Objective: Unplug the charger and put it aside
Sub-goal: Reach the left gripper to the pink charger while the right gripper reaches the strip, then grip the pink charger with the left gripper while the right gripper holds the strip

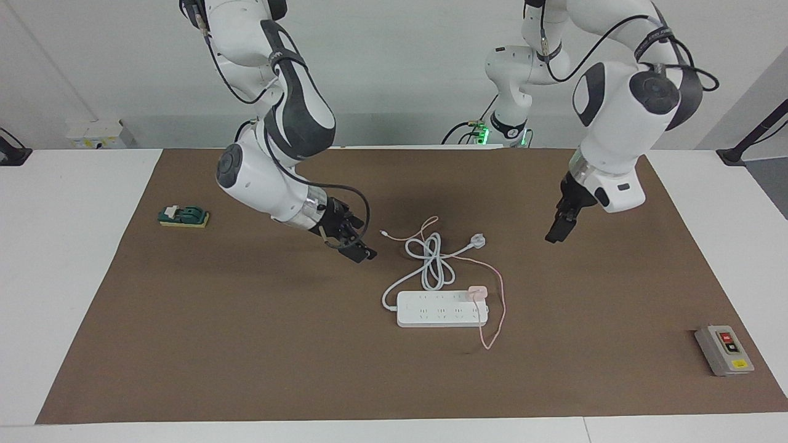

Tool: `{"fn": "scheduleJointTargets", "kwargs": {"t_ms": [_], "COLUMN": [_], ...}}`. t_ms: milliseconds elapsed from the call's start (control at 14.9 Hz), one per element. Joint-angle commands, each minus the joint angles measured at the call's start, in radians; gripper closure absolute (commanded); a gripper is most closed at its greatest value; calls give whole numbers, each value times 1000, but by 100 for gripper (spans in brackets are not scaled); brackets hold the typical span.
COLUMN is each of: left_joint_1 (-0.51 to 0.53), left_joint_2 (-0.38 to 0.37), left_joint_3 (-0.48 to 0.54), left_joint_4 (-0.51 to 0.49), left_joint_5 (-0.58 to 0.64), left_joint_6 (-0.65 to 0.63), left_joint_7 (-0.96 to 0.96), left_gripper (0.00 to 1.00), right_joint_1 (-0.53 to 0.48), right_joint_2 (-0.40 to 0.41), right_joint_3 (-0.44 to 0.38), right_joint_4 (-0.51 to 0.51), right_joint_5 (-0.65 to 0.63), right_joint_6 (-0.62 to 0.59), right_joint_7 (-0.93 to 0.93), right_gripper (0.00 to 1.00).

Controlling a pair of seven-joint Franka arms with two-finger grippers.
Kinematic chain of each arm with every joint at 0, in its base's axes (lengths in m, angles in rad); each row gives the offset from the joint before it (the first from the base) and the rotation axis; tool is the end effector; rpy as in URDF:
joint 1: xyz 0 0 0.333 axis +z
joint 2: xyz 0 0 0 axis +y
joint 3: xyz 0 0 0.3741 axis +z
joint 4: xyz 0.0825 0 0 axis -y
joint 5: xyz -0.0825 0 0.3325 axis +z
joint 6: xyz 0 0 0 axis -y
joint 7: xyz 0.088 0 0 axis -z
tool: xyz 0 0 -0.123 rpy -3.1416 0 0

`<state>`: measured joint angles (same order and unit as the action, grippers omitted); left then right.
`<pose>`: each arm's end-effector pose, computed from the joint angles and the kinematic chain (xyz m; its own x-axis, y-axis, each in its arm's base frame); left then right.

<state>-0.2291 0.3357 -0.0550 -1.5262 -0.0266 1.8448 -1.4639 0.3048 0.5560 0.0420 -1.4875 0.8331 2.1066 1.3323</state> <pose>0.6047 -0.1737 0.5185 0.3709 0.9276 -0.0451 0.9282 -0.3718 -0.0121 0.6509 0.2761 0.4311 0.1400 -0.7227 -0.6768 -0.9894 -0.1280 -0.0681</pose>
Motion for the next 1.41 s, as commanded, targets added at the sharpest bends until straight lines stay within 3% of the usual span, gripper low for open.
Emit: {"fn": "scheduleJointTargets", "kwargs": {"t_ms": [0,269,537,739,1007,1343], "left_joint_1": [-52,-85,-92,-111,-121,-133], "left_joint_2": [230,290,287,273,232,227], "left_joint_3": [21,21,20,21,21,21], "left_joint_4": [283,287,244,123,15,23], "left_joint_5": [8,8,-3,7,14,25], "left_joint_6": [-33,19,123,247,304,269], "left_joint_7": [-214,-347,-392,-403,-403,-403], "left_gripper": [0,0,0,0,0,2], "right_joint_1": [19,20,2,16,19,20], "right_joint_2": [123,318,435,455,481,493], "right_joint_3": [-1,2,9,-1,-1,-1], "right_joint_4": [122,352,469,501,503,501], "right_joint_5": [72,90,164,159,158,158], "right_joint_6": [3,-60,-97,-111,-109,-99], "right_joint_7": [44,86,91,81,48,33], "right_gripper": [0,0,0,0,0,0]}}
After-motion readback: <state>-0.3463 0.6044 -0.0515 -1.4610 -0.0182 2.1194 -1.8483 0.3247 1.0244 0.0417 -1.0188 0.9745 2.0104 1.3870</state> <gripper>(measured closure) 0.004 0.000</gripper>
